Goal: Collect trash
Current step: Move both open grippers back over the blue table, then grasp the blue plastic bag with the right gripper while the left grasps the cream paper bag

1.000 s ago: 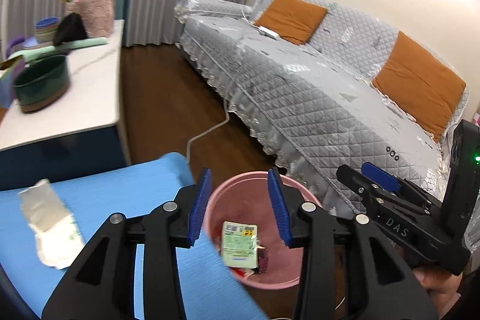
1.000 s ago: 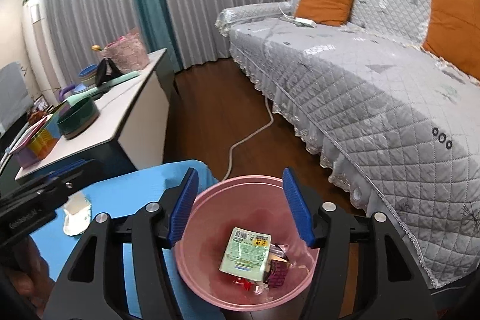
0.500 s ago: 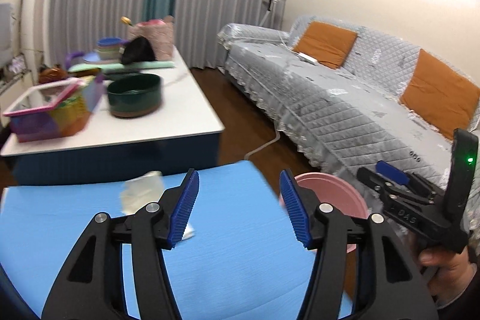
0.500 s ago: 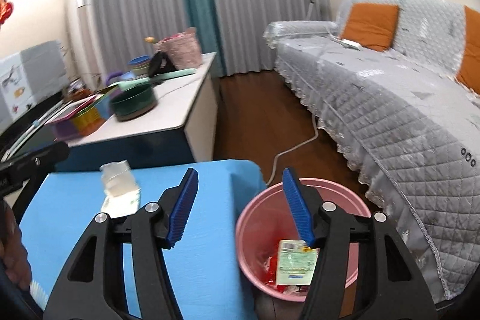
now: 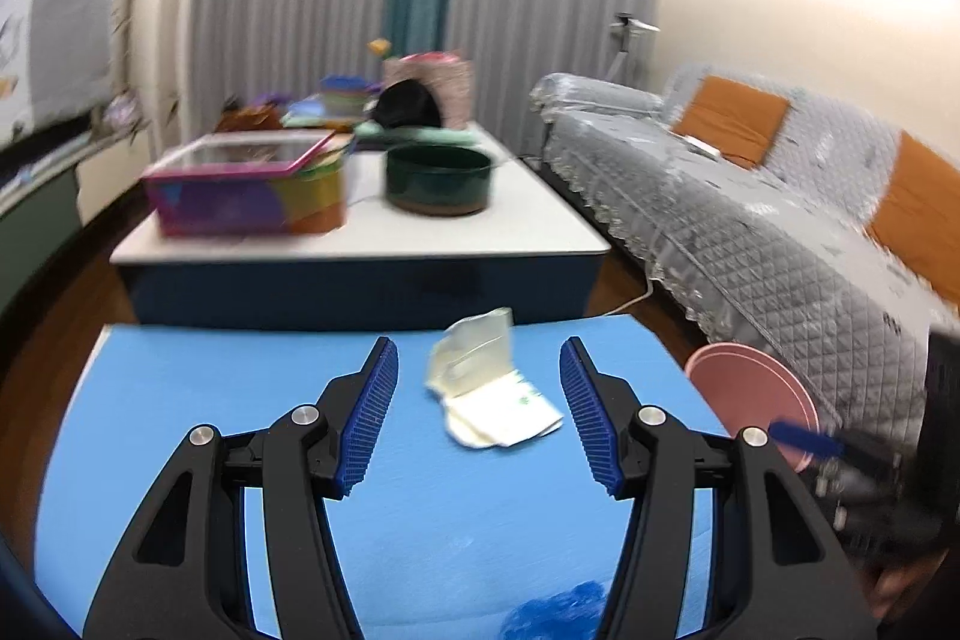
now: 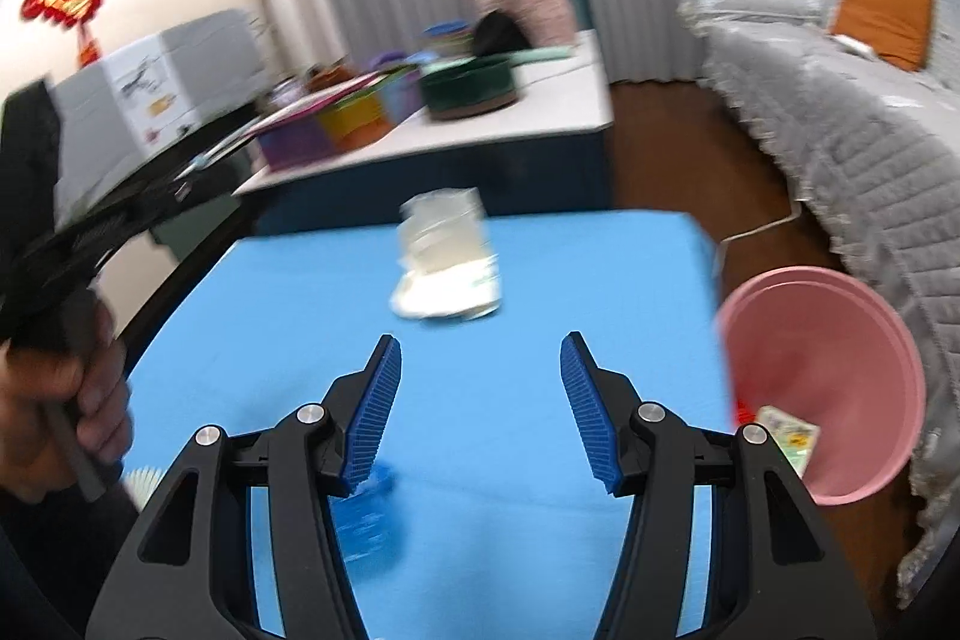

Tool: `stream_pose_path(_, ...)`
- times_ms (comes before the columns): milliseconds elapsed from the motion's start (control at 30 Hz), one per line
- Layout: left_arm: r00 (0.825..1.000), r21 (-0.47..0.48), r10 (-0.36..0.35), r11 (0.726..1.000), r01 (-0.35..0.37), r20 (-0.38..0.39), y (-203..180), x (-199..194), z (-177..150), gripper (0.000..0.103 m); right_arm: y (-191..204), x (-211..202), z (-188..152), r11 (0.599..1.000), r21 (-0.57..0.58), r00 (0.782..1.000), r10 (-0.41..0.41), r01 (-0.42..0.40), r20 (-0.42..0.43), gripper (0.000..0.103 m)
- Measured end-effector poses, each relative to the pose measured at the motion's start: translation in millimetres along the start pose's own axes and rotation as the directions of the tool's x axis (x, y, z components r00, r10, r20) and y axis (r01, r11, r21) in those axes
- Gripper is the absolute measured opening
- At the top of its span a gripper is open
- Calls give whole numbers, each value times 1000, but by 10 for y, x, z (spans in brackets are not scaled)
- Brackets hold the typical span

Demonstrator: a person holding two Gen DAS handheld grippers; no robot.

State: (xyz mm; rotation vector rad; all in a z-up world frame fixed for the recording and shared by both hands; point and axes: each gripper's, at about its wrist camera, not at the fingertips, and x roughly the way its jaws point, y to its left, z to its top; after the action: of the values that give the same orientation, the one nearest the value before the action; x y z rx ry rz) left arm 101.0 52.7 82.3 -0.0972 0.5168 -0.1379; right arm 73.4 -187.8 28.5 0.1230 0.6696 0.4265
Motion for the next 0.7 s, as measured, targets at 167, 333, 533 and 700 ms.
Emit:
stream_pose_path(167,999,-47,41,998,-40,18,227,-129,-20,56,326,260,-235,993,-58,990,101,-106,-97,56)
stream_pose_path(333,997,-42,73,997,-71,40,341,-219,-20,56,585,610,-481,979,-108,959,144,-174,-244,56)
stream_pose_path(533,997,-43,67,997,-65,32,340,-145,-16,56,639,822,-590,974,-136,940,131,-181,-314,26)
stream_pose_path(700,998,-26,60,998,-60,9,267,-27,-56,56,524,803,-535,980,-122,948,116,-158,-295,6)
